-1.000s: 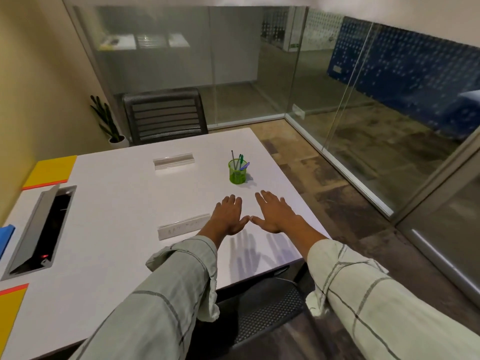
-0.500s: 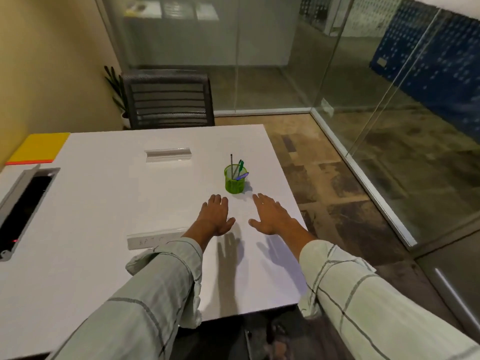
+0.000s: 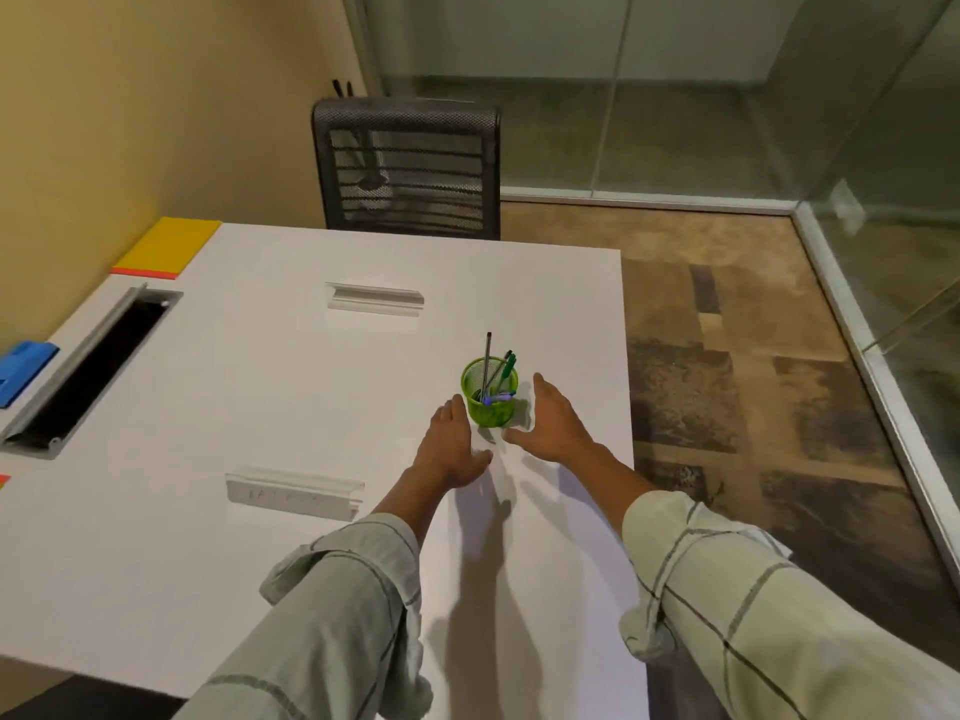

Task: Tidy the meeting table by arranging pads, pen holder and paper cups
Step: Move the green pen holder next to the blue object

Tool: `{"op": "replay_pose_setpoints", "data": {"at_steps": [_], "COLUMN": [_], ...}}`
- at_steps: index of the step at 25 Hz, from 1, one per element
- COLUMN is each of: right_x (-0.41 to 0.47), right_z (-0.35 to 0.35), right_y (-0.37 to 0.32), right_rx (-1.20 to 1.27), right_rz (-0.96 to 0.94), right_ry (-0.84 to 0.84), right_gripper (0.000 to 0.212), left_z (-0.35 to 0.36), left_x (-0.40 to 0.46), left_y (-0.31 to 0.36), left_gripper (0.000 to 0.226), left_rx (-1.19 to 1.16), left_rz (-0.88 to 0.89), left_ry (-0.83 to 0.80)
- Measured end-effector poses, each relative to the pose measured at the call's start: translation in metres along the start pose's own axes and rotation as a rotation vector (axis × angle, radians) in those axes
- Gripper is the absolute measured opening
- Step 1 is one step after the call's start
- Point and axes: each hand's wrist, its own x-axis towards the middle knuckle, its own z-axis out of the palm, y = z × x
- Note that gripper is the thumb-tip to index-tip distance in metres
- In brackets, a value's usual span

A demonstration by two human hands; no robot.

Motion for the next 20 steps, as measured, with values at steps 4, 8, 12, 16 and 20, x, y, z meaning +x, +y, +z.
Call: {"op": "replay_pose_setpoints", "data": {"at_steps": [4, 8, 12, 16, 20], "right_x": [0.035, 0.048, 0.05, 0.045, 0.032], "right_z": [0.006, 0.012, 0.015, 0.01, 0.004], "right_y": [0.006, 0.012, 0.012, 0.006, -0.018], "right_rx": [0.151, 0.262, 0.327, 0.374, 0.378], "right_rz": [0.012, -0.014, -0.037, -0.048, -0.081], "right_ry": [-0.003, -0.015, 0.029, 0.093, 0.159], "right_gripper": [0.088, 0.081, 0.071, 0.067, 0.073], "left_z": [0.002, 0.002, 0.002, -0.009, -0.029], "left_x": [0.027, 0.034, 0.036, 0.033, 0.02], "left_y": [0.011, 0.023, 0.031, 0.036, 0.037], "left_gripper": [0.069, 0.074, 0.07, 0.064, 0.06], "left_rx": [-0.313, -0.565, -0.606, -0.619, -0.584], "left_rz": [0.006, 0.055, -0.08, -0.152, -0.203], "left_ry": [0.124, 0.181, 0.204, 0.22, 0.275]}}
